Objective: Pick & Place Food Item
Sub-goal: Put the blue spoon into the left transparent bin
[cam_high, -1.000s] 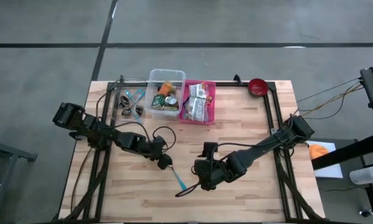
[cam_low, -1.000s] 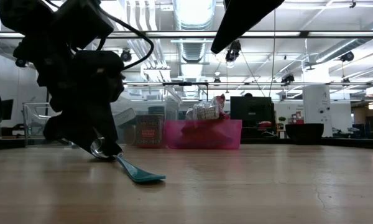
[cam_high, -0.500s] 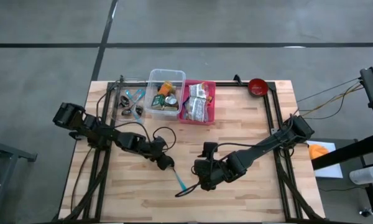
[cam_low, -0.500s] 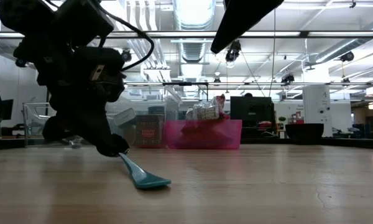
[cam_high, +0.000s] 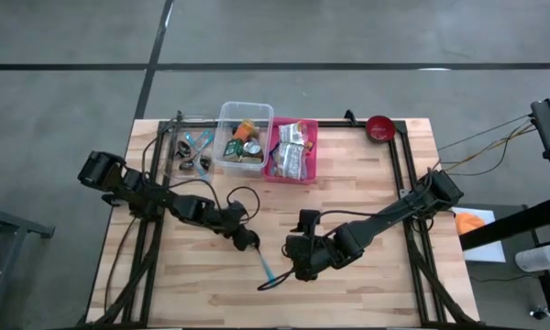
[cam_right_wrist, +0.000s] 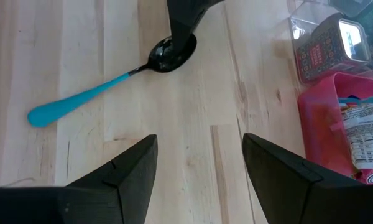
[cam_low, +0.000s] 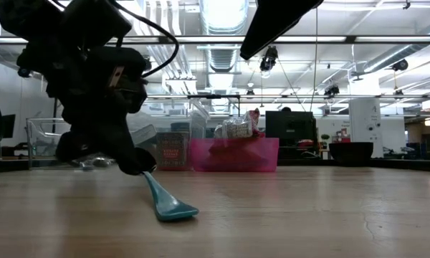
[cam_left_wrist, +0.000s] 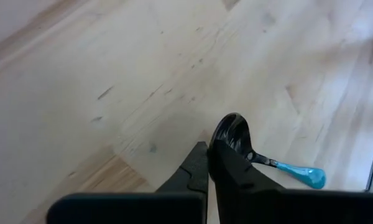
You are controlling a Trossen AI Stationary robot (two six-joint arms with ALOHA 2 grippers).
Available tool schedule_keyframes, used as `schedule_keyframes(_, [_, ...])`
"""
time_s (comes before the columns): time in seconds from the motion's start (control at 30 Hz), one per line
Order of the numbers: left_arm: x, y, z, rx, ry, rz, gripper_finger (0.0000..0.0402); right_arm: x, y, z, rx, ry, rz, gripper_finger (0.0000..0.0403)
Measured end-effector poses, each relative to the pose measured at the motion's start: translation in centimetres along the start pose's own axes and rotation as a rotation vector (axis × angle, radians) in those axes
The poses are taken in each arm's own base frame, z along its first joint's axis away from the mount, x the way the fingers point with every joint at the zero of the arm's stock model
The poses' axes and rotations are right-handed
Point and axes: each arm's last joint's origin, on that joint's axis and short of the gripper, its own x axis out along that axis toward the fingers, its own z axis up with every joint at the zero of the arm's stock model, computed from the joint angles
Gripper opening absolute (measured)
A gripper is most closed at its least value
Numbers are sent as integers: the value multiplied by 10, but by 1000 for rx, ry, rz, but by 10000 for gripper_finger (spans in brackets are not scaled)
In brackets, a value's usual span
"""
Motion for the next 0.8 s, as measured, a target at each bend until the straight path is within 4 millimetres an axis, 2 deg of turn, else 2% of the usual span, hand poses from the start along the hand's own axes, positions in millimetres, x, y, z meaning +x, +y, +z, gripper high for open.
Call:
schedule_keyframes(0.2, [-4,-5,3,30,-31,-42,0,0,0,0,2,-2,1,235])
schedule_keyframes(0.5, [-22,-16,10,76,-109,-126,1,0,0,1,3,-5,2,235])
schedule_keyframes(0.8, [-54,-25,22,115,-351,-136,1,0,0,1,6,-8,3,235])
